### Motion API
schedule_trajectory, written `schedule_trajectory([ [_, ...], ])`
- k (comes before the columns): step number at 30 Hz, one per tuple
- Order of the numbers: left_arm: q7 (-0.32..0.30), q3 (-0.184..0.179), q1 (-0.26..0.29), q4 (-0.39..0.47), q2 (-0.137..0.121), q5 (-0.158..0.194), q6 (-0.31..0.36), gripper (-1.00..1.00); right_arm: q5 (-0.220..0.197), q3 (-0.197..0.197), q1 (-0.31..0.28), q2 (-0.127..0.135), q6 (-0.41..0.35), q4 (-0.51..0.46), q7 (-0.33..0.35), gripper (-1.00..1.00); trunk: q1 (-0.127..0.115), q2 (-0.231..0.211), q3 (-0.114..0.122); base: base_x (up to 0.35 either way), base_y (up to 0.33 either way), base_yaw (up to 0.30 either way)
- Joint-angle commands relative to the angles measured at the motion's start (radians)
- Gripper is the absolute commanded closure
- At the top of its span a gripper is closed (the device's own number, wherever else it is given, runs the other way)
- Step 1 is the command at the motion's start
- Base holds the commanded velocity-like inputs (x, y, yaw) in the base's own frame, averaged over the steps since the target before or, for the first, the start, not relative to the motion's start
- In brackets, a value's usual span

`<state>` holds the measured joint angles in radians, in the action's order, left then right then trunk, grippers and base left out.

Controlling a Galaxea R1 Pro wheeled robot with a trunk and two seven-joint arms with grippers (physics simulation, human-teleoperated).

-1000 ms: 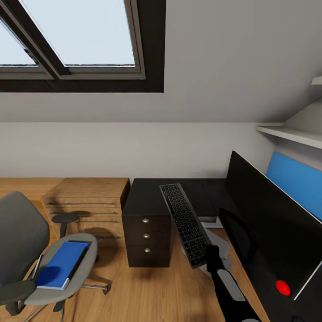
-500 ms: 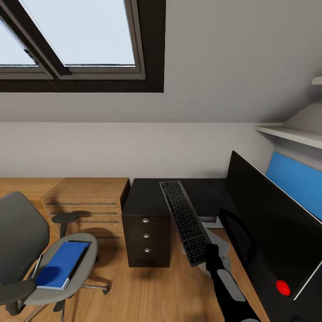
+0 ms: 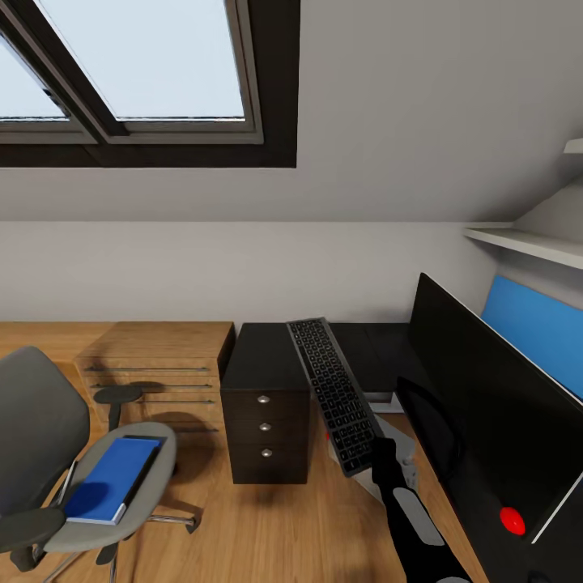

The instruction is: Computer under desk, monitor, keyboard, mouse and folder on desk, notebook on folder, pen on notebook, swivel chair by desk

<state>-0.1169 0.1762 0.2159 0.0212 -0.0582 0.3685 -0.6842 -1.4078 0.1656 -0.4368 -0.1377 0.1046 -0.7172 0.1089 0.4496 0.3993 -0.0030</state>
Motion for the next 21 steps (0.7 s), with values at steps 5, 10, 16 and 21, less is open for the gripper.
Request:
schedule_trajectory([
  [5, -0.010, 0.008, 0.000, -0.001, 0.000, 0.004, -0.001, -1.00, -0.011, 0.002, 0.000, 0.000, 0.002, 0.014, 0.012, 1.00, 0.000, 0.001, 0.000, 0.000, 0.000, 0.000],
  [10, -0.010, 0.008, 0.000, -0.001, 0.000, 0.004, -0.001, -1.00, -0.011, 0.003, 0.000, 0.000, 0.005, 0.032, 0.009, 1.00, 0.000, 0.001, -0.003, 0.000, 0.000, -0.046],
  [16, -0.010, 0.008, 0.000, -0.001, 0.000, 0.004, -0.001, -1.00, -0.011, 0.003, 0.000, 0.000, 0.007, 0.036, 0.008, 1.00, 0.000, 0.001, -0.009, 0.000, 0.000, -0.138],
  [21, -0.010, 0.008, 0.000, -0.001, 0.000, 0.004, -0.001, -1.00, -0.011, 0.004, 0.000, 0.000, 0.008, 0.037, 0.008, 1.00, 0.000, 0.001, -0.012, 0.000, 0.000, -0.076],
])
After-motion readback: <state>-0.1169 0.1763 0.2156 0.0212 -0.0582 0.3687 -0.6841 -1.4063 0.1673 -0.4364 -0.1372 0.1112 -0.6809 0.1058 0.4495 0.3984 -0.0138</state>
